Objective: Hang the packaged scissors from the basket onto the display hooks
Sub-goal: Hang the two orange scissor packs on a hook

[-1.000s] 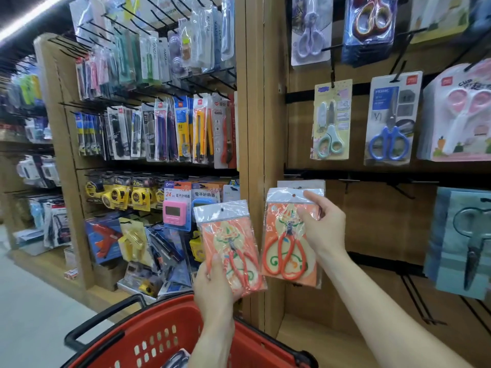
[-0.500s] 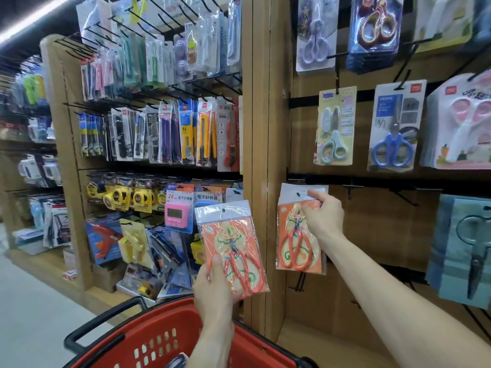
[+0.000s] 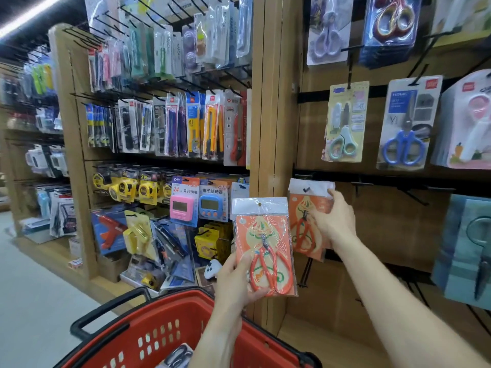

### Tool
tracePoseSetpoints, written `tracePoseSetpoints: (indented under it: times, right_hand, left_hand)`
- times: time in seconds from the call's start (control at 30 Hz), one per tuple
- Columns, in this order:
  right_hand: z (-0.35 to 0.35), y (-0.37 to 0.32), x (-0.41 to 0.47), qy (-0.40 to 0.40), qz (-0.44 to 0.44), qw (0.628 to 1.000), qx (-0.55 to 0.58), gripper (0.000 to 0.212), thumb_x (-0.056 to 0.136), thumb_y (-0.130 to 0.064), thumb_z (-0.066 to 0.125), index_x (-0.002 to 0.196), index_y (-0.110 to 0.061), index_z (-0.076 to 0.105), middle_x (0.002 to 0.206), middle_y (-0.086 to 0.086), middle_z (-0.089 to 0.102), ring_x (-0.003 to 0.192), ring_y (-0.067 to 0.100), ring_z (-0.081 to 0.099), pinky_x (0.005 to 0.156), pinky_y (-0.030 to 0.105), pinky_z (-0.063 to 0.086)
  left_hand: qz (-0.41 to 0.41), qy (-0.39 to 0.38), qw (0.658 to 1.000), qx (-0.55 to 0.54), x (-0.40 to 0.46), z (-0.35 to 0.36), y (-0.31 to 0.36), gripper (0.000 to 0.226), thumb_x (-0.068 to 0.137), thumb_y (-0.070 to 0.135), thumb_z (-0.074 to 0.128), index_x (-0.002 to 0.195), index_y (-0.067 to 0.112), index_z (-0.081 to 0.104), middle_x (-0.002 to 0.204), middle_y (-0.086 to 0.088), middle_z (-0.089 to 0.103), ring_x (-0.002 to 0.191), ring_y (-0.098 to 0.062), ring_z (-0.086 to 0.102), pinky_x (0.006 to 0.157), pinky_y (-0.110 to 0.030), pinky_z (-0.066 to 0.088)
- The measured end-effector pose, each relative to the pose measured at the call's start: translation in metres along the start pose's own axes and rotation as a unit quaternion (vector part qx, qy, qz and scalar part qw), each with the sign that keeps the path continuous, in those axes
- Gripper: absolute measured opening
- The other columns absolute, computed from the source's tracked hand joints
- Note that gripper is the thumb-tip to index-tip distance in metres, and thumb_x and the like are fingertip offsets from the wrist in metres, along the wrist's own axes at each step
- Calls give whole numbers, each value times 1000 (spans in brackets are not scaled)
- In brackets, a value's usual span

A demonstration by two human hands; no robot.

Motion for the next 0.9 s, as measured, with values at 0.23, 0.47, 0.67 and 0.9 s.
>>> tracePoseSetpoints:
  times: [0.23, 0.47, 0.67, 0.9]
  right_hand:
    - [-3, -3, -95, -106, -58, 961, 248, 25, 91, -32, 77, 110, -29, 63, 121, -9, 68, 111, 9, 66, 79, 27, 60]
    - [-5, 10, -93, -63, -17, 952, 300, 35, 92, -20, 78, 122, -34, 68, 126, -6, 69, 109, 15, 72, 82, 39, 65]
    - [-9, 2, -66, -2, -20, 964, 267, 41, 93, -16, 77, 132, -28, 67, 128, -4, 67, 106, 13, 71, 82, 33, 65]
    - [-9, -20, -23, 11, -39, 975, 218, 44, 96, -14, 73, 137, -25, 63, 121, -8, 60, 84, 1, 64, 57, 8, 53]
  left_hand:
    - [-4, -114, 993, 34, -11, 19, -9, 24, 104, 37, 63, 124, 30, 73, 116, 1, 80, 105, -23, 78, 72, -43, 66]
    - [-34, -204, 974, 96, -18, 33, -20, 31, 102, 48, 62, 128, 34, 69, 118, -2, 79, 105, -27, 78, 80, -43, 67]
    - [-7, -74, 994, 84, 0, 16, -21, 42, 96, 46, 72, 134, 37, 57, 121, -2, 73, 103, -21, 76, 72, -33, 65]
    - [40, 43, 997, 41, 18, -3, -27, 37, 99, 20, 73, 131, 26, 55, 112, -10, 74, 93, -24, 78, 76, -38, 64]
Point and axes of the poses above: each hand's wrist, its own x-axis towards the middle knuckle, its own z-axis out of the palm, y = z × x, the point moved 5 cm from there along x, towards the middle knuckle
